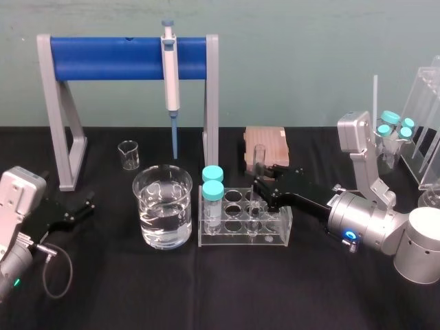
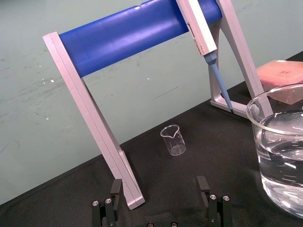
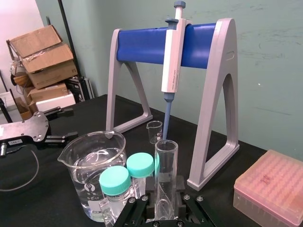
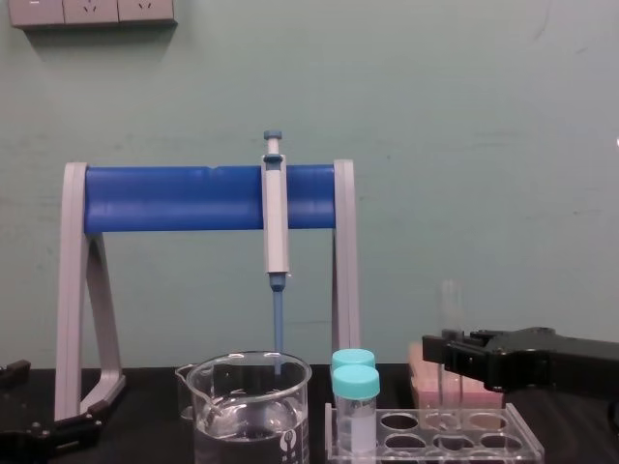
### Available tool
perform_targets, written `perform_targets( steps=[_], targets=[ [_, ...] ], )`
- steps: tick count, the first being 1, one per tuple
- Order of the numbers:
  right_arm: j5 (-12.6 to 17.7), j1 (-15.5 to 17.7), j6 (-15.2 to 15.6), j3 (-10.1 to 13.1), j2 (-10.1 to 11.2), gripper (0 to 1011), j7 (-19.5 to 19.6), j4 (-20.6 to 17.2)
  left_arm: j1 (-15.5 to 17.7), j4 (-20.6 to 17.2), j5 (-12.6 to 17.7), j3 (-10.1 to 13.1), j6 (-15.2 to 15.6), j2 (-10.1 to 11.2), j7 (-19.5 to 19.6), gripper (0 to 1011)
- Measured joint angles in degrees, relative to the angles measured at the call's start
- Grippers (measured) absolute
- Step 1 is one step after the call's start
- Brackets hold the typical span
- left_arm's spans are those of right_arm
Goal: Hold the test tube with one hand and immerse one end into the beaker, then return it to the test tube rack.
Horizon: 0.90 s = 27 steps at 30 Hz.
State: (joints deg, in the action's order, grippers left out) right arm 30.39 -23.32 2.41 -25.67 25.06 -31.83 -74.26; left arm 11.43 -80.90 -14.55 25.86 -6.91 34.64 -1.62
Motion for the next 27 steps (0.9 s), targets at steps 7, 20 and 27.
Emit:
perform_targets(
  steps=[7, 20, 27],
  targets=[
    [0.0, 0.0, 0.0, 0.0, 0.0, 225, 0.0, 0.0, 0.0, 0.0, 0.0, 0.0, 0.0, 0.0, 0.0, 1000],
    [0.7, 0.4, -1.6, 0.5, -0.3, 226, -0.9, -0.1, 0.0, 0.0, 0.0, 0.0, 0.0, 0.0, 0.0, 1000],
    [0.9, 0.3, -2.4, 0.9, 0.2, 225, -1.5, -1.3, 0.0, 0.0, 0.0, 0.0, 0.0, 0.0, 0.0, 1000]
  ],
)
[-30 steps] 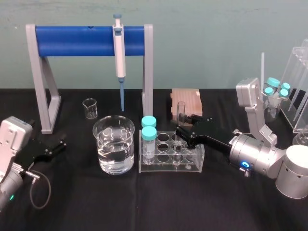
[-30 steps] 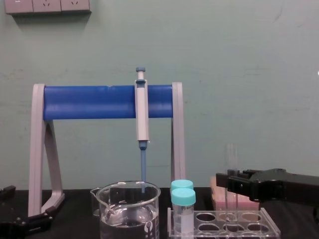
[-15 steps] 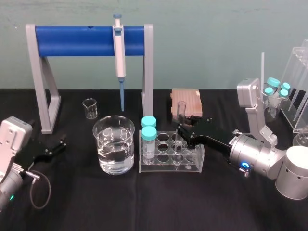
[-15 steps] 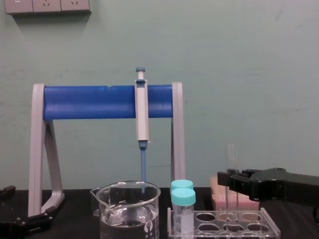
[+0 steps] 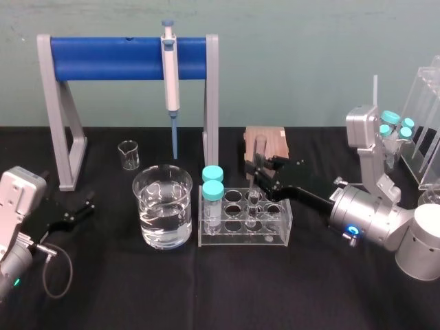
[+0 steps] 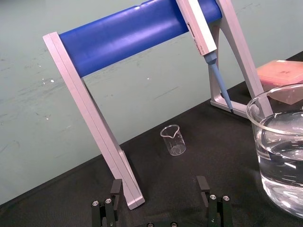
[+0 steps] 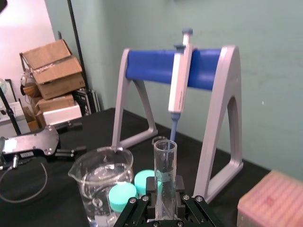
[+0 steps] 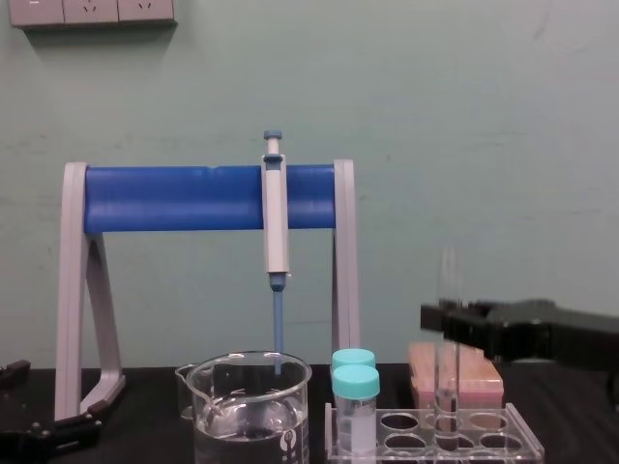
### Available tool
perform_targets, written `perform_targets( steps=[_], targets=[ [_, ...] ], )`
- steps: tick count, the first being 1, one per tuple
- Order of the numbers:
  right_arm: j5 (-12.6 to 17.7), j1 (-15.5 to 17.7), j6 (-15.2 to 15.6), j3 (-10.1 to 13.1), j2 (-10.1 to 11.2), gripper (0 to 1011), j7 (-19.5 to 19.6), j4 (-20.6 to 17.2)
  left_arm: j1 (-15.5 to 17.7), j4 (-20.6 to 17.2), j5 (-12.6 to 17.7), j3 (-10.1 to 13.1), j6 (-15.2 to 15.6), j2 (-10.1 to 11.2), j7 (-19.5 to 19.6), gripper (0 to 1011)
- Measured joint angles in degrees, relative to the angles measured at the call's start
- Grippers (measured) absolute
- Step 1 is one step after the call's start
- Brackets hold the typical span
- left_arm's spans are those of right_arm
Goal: Hold the test tube with one hand and immerse one end into the beaker, then return it to the test tube rack.
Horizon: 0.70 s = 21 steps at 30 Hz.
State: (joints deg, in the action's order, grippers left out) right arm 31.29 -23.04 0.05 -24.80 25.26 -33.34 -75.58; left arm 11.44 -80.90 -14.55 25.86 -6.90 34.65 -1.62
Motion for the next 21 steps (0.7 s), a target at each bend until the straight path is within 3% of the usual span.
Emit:
perform_targets(
  steps=[14, 21],
  targets=[
    [1.1, -1.4, -2.0, 2.4, 2.3, 225, -0.8, -5.7, 0.0, 0.0, 0.0, 0.0, 0.0, 0.0, 0.0, 1000],
    [1.5, -2.1, -1.9, 3.3, 2.7, 225, 0.3, -6.5, 0.0, 0.0, 0.0, 0.0, 0.0, 0.0, 0.0, 1000]
  ],
)
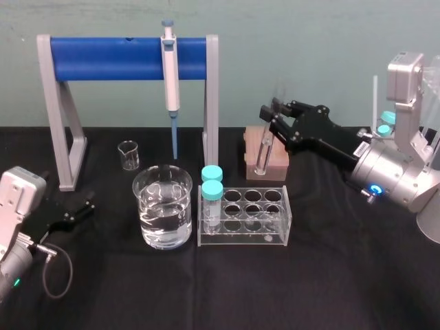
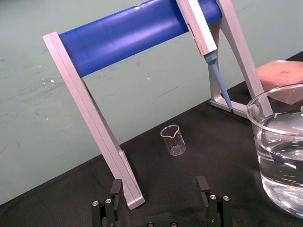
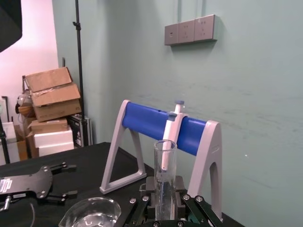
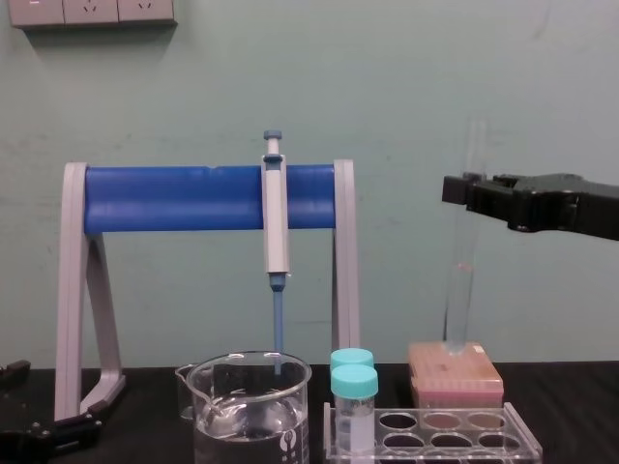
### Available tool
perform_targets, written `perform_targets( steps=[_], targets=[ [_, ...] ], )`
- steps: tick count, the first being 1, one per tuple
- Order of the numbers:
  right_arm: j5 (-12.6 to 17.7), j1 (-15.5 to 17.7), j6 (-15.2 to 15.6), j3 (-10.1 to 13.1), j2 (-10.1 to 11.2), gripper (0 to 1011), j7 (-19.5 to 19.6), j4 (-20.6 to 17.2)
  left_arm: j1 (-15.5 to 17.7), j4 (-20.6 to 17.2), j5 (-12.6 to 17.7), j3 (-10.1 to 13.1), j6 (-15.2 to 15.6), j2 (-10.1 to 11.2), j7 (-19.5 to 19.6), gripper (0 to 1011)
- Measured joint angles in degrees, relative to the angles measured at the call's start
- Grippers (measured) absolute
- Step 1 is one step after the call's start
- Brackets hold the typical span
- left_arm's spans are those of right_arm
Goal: Hold the test tube with one hand and immerse one end into the beaker, then return it to the test tube rack.
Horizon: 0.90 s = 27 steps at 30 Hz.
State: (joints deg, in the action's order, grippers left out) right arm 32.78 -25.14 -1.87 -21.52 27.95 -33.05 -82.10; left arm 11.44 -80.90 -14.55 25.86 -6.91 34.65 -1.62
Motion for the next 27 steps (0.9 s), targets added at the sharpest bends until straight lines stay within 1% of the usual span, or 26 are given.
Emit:
perform_targets(
  steps=[27],
  targets=[
    [1.0, 1.0, 0.8, -0.1, 0.8, 225, 0.3, -0.7, 0.0, 0.0, 0.0, 0.0, 0.0, 0.0, 0.0, 1000]
  ],
)
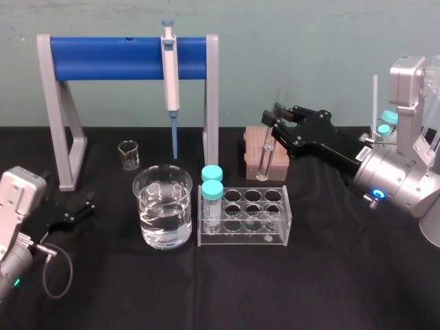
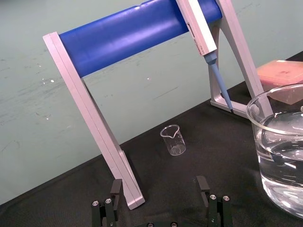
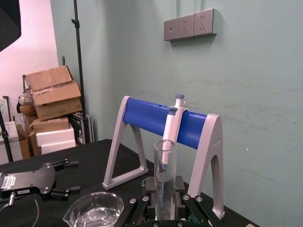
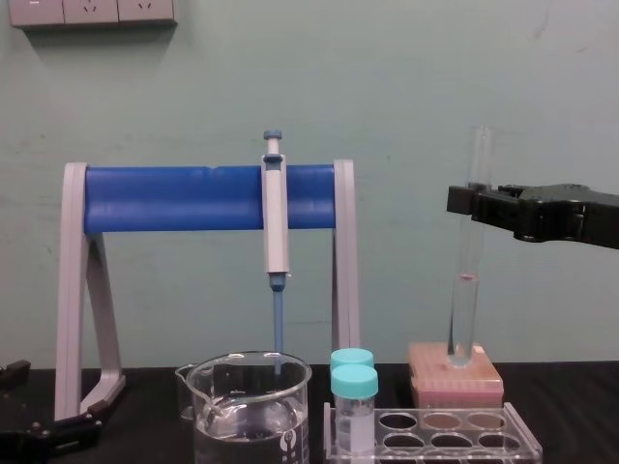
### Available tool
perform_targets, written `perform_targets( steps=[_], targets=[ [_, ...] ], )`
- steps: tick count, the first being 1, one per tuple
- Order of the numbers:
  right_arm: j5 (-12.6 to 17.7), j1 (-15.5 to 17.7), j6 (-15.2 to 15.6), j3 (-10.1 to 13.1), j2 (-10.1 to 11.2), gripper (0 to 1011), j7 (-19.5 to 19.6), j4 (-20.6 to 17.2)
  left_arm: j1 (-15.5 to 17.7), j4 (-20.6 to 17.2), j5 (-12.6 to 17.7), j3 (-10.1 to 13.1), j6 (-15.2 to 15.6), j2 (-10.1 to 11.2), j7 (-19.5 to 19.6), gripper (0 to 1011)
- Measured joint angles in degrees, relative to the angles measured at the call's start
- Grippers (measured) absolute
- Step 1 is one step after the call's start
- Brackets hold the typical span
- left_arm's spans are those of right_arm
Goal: Hold the test tube with one hand and immerse one end into the beaker, then return it to the test tube rack.
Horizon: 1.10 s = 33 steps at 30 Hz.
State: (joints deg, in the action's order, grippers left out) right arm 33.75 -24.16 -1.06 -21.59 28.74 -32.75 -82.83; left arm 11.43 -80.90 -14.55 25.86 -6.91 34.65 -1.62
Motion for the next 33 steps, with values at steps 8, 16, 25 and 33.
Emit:
perform_targets(
  steps=[8, 16, 25, 33],
  targets=[
    [0.2, 0.3, 0.0, -0.1, 0.1, 225, 0.0, -0.2, 0.0, 0.0, 0.0, 0.0, 0.0, 0.0, 0.0, 1000],
    [0.3, 0.4, 0.0, 0.0, 0.2, 225, 0.1, -0.5, 0.0, 0.0, 0.0, 0.0, 0.0, 0.0, 0.0, 1000],
    [0.4, 0.6, 0.1, -0.2, 0.3, 225, 0.1, -0.6, 0.0, 0.0, 0.0, 0.0, 0.0, 0.0, 0.0, 1000],
    [0.4, 0.5, 0.1, -0.3, 0.3, 225, 0.1, -0.6, 0.0, 0.0, 0.0, 0.0, 0.0, 0.0, 0.0, 1000]
  ],
)
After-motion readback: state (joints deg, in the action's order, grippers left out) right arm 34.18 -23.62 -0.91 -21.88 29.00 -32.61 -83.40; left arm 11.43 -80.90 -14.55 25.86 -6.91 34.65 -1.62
